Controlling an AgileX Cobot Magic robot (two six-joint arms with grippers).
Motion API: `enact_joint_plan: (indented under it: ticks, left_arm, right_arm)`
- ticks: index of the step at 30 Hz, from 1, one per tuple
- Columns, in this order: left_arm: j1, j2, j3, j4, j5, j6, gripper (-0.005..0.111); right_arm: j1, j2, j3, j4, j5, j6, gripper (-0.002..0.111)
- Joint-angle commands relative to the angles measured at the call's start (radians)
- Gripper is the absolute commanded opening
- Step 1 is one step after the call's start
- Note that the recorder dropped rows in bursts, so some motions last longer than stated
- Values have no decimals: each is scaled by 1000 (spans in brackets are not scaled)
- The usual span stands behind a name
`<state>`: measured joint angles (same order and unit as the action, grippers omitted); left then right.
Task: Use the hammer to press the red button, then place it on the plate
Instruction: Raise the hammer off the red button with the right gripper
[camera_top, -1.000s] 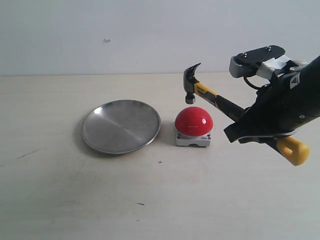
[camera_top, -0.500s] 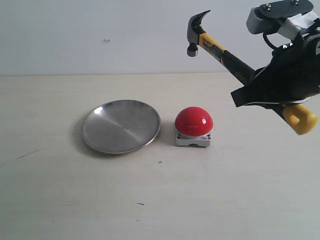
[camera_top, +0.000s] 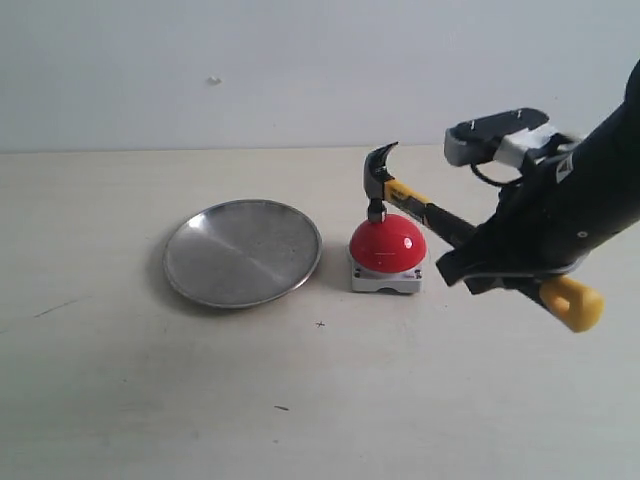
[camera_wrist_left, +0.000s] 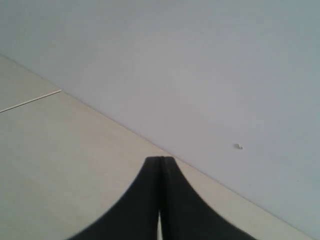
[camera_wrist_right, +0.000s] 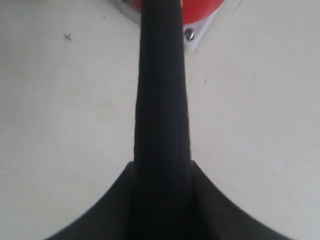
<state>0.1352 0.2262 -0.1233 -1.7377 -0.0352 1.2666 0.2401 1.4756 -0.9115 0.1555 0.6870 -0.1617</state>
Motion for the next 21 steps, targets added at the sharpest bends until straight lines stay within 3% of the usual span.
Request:
enact_joint_plan:
  ticks: [1,5,10,21]
  left_arm:
    - [3,-5,-8,-7,0,-1,0]
    - [3,-5,-8,-7,0,-1,0]
    - [3,-5,-8,-7,0,-1,0]
    - [3,-5,-8,-7,0,-1,0]
  right_arm:
    - [-1,-165,-13,45,-176,10,0]
    - [-1,-272,-2,123,-220,12,0]
    - [-1,-346,120,377,-339,-117,0]
    - [-1,-342,287,1247,-418,-879,0]
